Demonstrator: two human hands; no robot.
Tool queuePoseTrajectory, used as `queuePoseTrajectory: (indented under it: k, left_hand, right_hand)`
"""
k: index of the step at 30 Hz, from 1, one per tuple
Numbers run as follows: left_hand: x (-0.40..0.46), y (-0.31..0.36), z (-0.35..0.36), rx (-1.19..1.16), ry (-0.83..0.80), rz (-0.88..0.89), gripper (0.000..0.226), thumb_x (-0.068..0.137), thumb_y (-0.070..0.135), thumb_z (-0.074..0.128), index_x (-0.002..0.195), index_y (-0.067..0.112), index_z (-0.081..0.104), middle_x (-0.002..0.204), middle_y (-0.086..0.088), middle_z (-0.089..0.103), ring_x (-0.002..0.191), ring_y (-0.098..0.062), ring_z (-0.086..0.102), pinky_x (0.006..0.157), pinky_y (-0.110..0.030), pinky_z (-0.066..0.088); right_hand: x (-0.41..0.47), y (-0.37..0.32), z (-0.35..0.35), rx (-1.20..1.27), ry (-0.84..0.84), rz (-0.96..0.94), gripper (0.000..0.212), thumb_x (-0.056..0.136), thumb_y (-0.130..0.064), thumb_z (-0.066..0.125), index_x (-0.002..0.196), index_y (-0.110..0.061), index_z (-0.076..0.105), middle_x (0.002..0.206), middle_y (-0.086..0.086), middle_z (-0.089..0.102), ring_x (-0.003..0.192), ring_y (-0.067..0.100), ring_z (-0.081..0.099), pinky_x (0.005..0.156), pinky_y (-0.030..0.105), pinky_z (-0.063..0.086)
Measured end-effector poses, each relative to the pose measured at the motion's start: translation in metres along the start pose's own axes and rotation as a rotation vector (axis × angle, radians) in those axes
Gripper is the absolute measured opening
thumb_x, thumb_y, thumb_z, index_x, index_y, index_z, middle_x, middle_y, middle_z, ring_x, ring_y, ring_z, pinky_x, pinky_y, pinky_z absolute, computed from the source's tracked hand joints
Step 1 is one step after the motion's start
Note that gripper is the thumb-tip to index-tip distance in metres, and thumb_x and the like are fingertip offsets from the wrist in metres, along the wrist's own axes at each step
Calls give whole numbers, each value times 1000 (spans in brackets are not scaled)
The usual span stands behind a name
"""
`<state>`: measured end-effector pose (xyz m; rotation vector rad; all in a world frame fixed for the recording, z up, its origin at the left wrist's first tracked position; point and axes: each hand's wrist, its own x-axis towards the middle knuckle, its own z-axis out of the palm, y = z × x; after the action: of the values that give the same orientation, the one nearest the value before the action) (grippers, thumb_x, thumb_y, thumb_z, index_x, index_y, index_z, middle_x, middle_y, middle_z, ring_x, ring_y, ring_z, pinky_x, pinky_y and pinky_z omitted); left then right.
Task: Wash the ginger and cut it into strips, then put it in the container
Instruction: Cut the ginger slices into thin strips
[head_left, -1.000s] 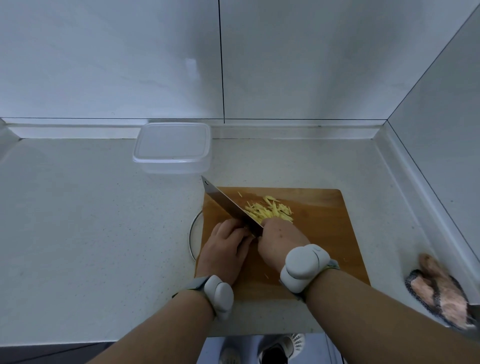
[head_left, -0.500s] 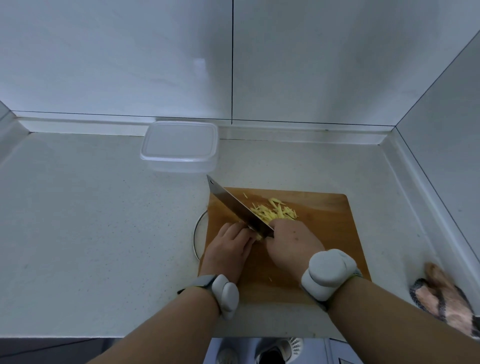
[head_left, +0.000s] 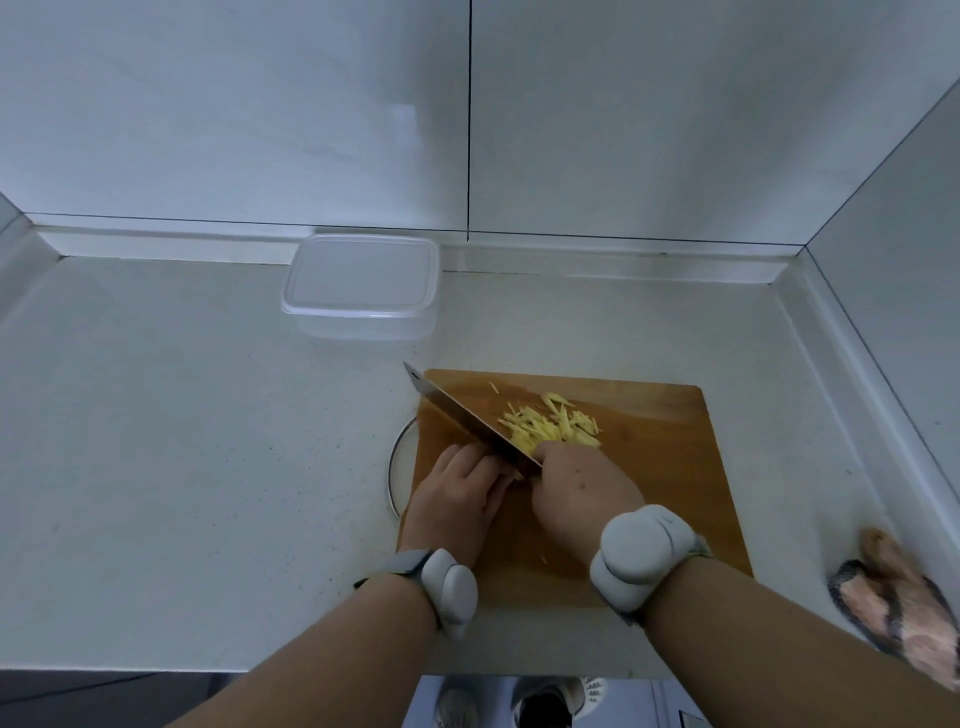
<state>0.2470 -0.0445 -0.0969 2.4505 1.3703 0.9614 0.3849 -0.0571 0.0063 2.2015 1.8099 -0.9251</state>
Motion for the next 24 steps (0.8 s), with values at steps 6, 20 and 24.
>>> queuePoseTrajectory:
  k: [6, 20, 24]
  left_hand:
    - [0, 0, 0, 2, 9, -4, 20, 90, 27, 54, 89, 14, 69, 93, -3, 66, 84, -19, 56, 67, -26, 49]
    - [0, 1, -1, 1, 11, 15, 17, 89, 25, 55, 89, 14, 68, 93, -3, 65, 83, -19, 55, 67, -26, 48]
    - [0, 0, -1, 4, 10, 9, 21, 90, 27, 53, 91, 14, 69, 96, -3, 66, 85, -18, 55, 67, -25, 49]
  right_hand:
    - [-6, 4, -6, -31, -6, 11, 16, 99, -12, 47, 103, -15, 62, 91, 7, 64, 74, 23, 60, 65, 32, 50]
    - [-1, 3, -3, -19, -30, 21, 20, 98, -11, 48, 104, -11, 66, 95, 12, 68, 70, 24, 58, 62, 32, 49]
    - [4, 0, 2, 10, -13, -6, 19, 99, -14, 46, 106, -13, 64, 93, 9, 65, 81, 26, 66, 69, 36, 55]
